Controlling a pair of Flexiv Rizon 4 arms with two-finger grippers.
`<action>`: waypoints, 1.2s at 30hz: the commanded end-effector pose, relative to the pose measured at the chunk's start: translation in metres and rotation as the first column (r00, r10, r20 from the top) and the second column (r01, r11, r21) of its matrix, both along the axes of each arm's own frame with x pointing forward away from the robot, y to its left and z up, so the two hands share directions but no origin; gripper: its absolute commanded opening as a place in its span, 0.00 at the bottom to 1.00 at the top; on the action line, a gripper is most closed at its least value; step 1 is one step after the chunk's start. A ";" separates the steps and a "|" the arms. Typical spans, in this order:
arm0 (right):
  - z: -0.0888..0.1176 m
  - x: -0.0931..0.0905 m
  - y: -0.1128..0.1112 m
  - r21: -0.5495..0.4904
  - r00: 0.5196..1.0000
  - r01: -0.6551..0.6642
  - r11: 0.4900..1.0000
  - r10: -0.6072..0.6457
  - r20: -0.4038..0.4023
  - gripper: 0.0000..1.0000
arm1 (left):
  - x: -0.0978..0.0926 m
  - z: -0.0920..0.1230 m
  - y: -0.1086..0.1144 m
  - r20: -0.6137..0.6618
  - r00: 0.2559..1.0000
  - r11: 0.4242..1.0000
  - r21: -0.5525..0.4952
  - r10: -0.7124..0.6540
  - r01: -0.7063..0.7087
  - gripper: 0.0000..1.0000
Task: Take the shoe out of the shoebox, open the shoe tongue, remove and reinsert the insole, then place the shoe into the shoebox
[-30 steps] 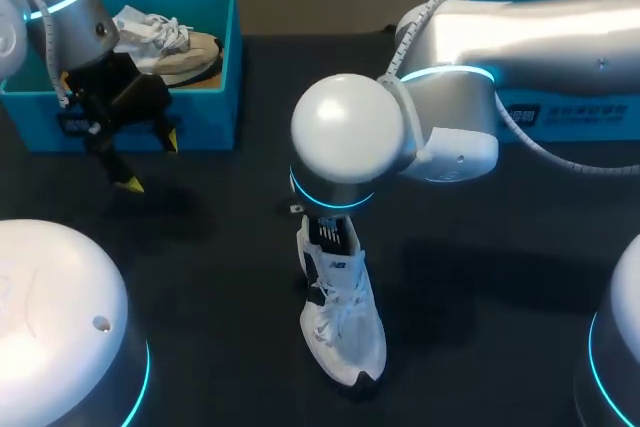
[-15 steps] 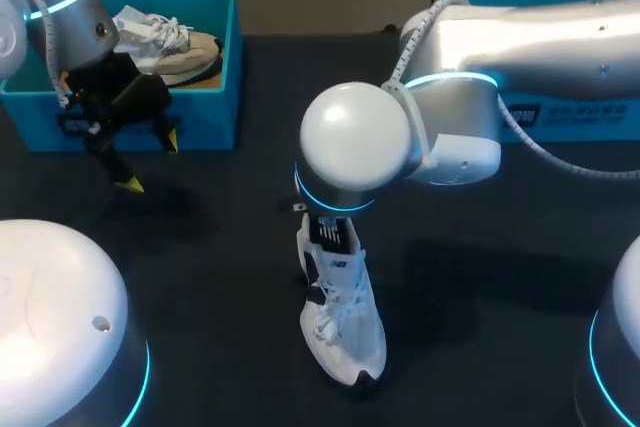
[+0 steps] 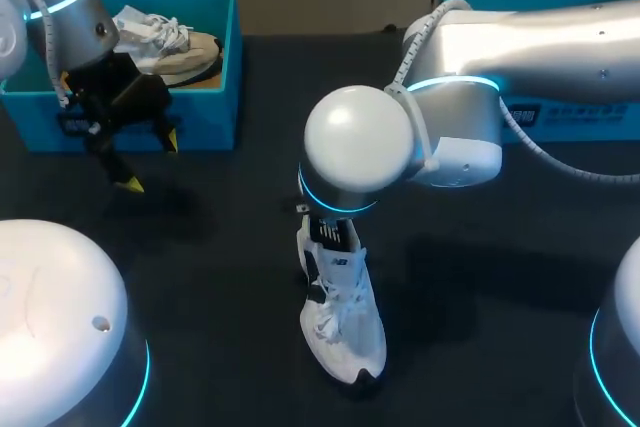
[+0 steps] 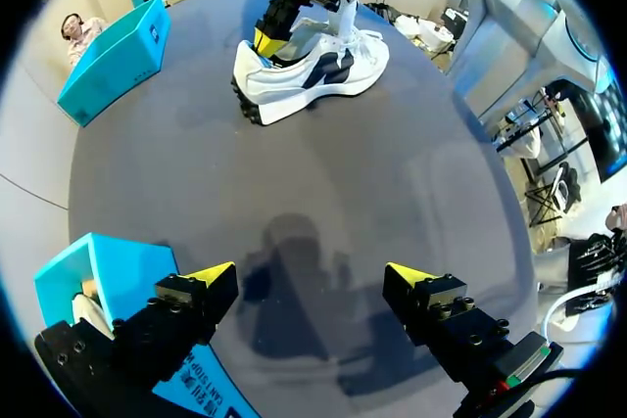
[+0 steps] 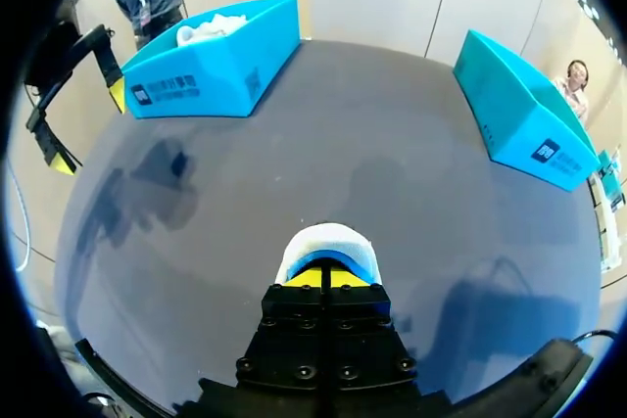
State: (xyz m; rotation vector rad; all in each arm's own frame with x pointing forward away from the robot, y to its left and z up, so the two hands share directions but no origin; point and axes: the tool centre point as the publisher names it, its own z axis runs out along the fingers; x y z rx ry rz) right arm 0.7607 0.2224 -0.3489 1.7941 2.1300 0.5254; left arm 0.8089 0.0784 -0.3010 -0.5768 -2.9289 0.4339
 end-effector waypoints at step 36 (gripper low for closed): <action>-0.055 -0.029 0.007 0.049 0.982 -0.022 0.999 0.031 -0.187 0.00 | 0.000 0.001 0.000 0.001 1.000 1.000 0.004 0.000 0.000 1.00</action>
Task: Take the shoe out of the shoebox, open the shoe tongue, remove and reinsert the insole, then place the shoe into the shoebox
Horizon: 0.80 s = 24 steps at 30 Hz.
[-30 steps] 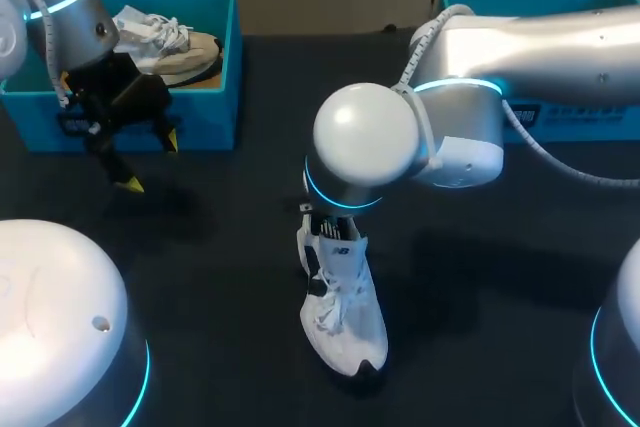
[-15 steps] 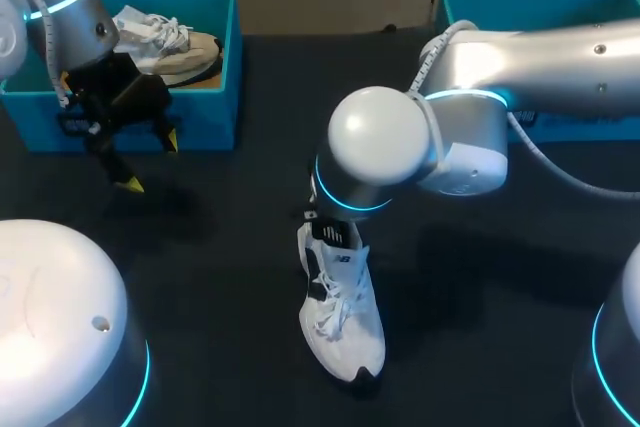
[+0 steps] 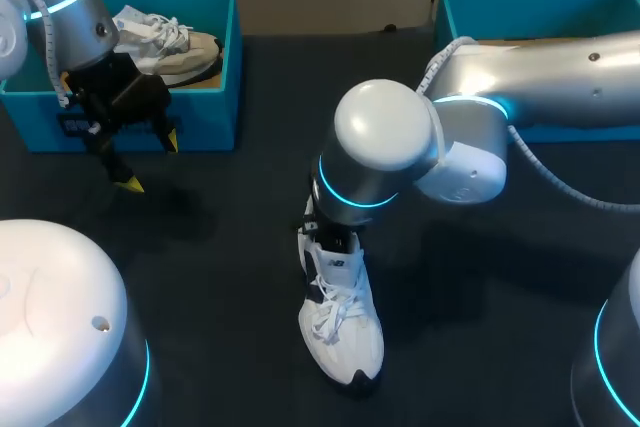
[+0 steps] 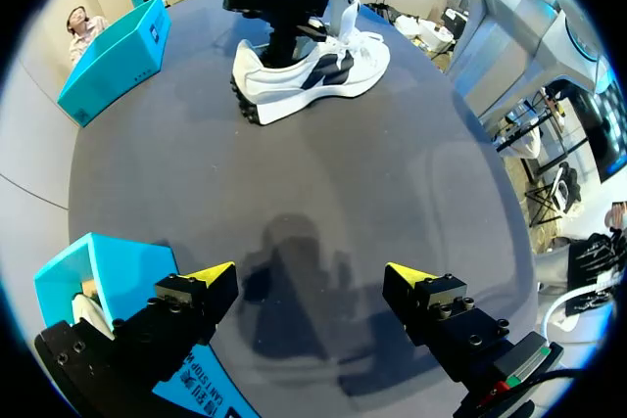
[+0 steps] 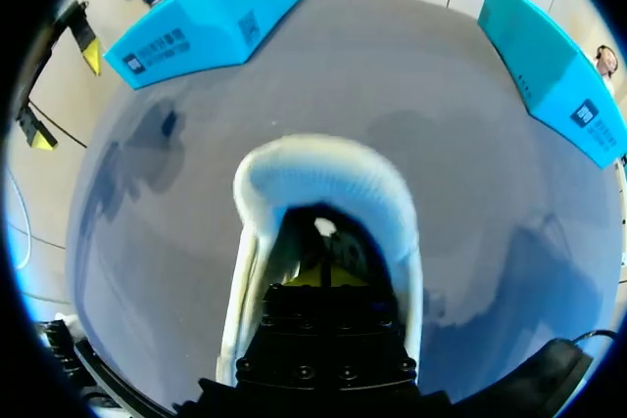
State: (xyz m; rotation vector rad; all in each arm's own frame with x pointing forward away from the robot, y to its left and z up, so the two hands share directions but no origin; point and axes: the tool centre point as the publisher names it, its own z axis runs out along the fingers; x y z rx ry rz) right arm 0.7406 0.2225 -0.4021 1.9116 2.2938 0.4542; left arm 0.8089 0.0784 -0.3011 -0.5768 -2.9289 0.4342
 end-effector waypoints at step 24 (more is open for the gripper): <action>0.054 0.009 -0.004 -0.071 0.980 0.046 0.996 -0.031 0.199 0.00 | -0.001 0.001 0.000 0.001 1.000 1.000 0.004 0.000 0.000 1.00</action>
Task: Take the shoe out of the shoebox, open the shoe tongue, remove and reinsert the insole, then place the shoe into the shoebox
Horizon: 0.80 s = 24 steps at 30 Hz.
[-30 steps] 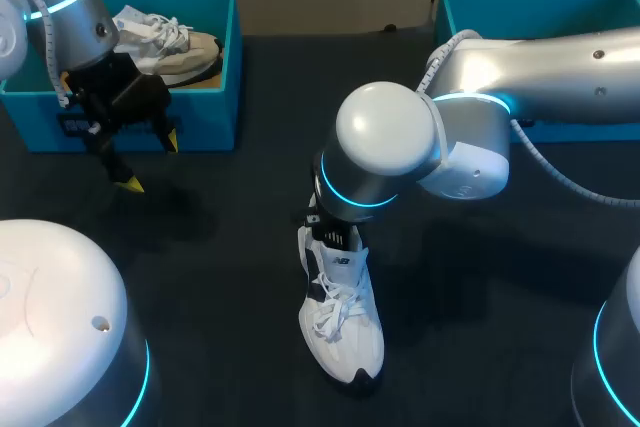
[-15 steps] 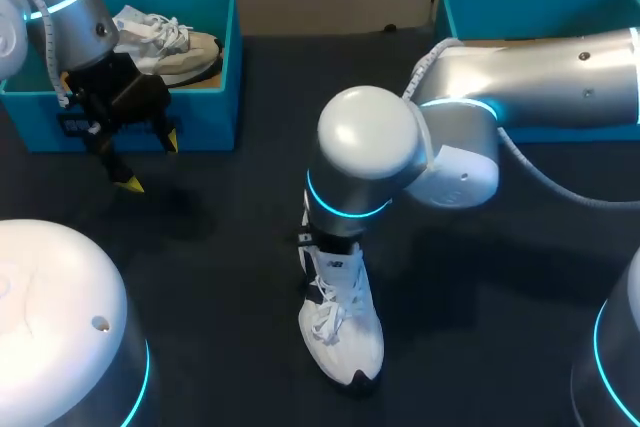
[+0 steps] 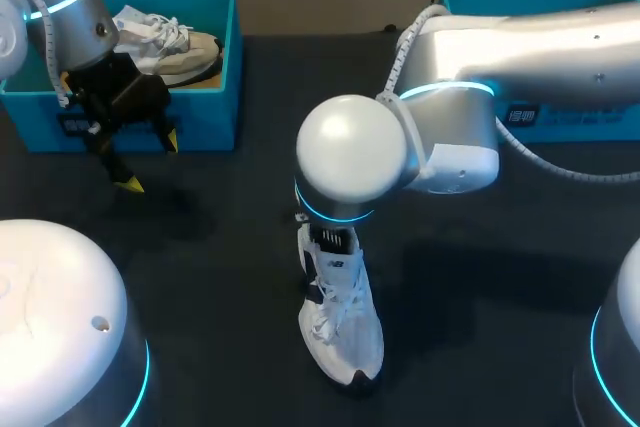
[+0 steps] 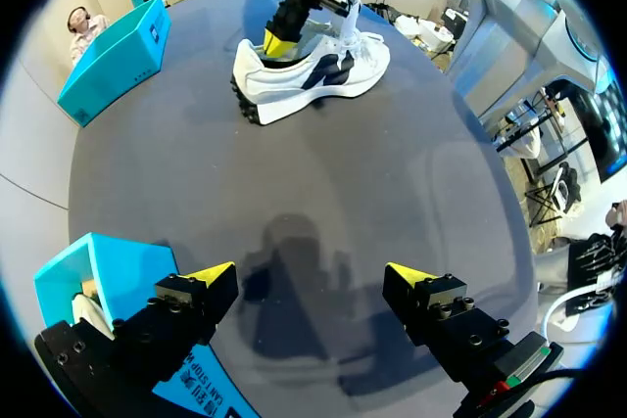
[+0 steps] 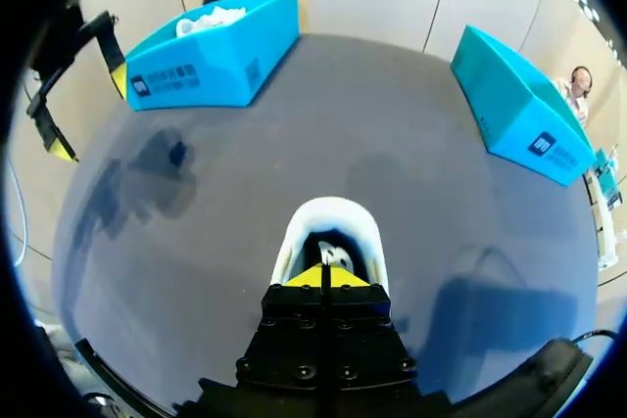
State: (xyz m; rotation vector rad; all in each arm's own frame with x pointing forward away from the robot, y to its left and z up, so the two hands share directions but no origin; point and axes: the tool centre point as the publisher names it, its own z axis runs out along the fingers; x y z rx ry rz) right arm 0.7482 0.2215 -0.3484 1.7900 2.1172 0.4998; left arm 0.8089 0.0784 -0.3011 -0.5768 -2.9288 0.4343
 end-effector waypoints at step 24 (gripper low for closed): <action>-0.024 0.034 0.006 0.051 1.000 -0.020 0.998 0.019 0.020 0.00 | -0.001 0.001 0.000 0.001 1.000 1.000 0.004 0.000 0.000 1.00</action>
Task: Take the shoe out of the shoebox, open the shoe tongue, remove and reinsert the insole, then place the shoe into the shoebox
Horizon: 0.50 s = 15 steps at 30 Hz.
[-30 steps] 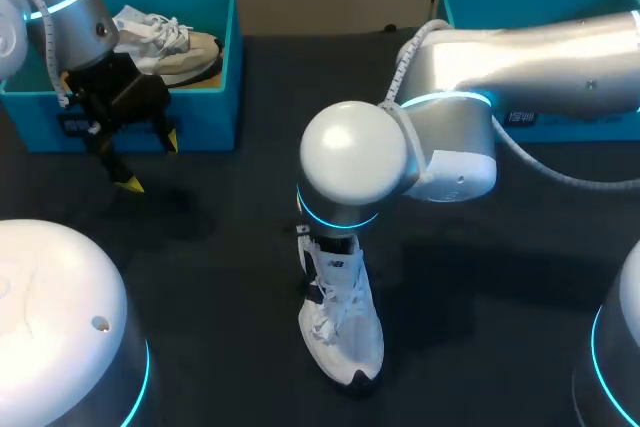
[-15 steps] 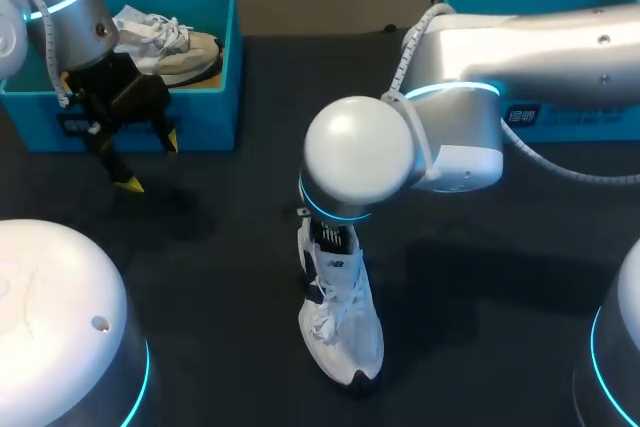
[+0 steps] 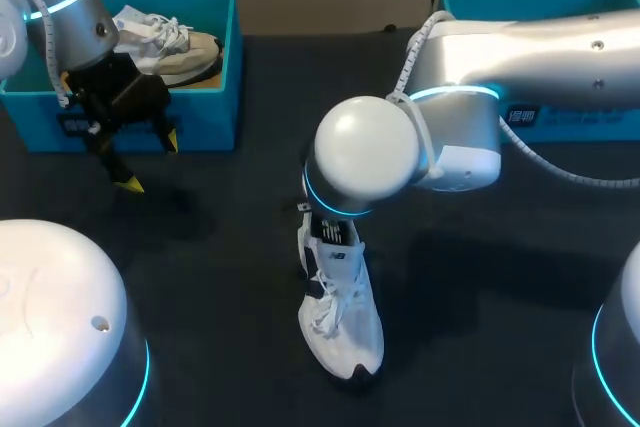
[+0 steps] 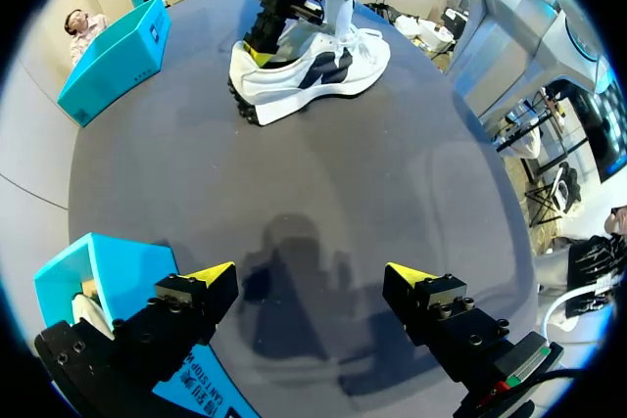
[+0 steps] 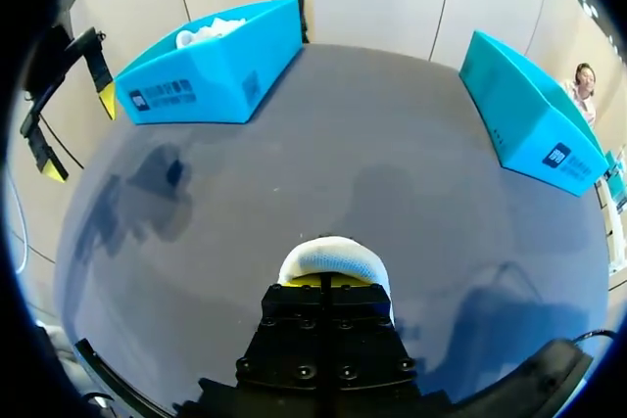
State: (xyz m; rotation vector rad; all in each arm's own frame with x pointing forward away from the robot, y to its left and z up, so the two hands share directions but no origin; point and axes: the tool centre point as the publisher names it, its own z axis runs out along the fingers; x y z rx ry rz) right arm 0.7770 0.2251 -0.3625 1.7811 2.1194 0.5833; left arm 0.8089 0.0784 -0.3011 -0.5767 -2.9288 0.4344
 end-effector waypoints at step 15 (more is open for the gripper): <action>-0.024 0.005 -0.004 0.014 0.999 0.004 1.000 -0.003 -0.038 0.00 | -0.001 0.001 0.000 0.001 1.000 1.000 0.004 0.000 0.000 1.00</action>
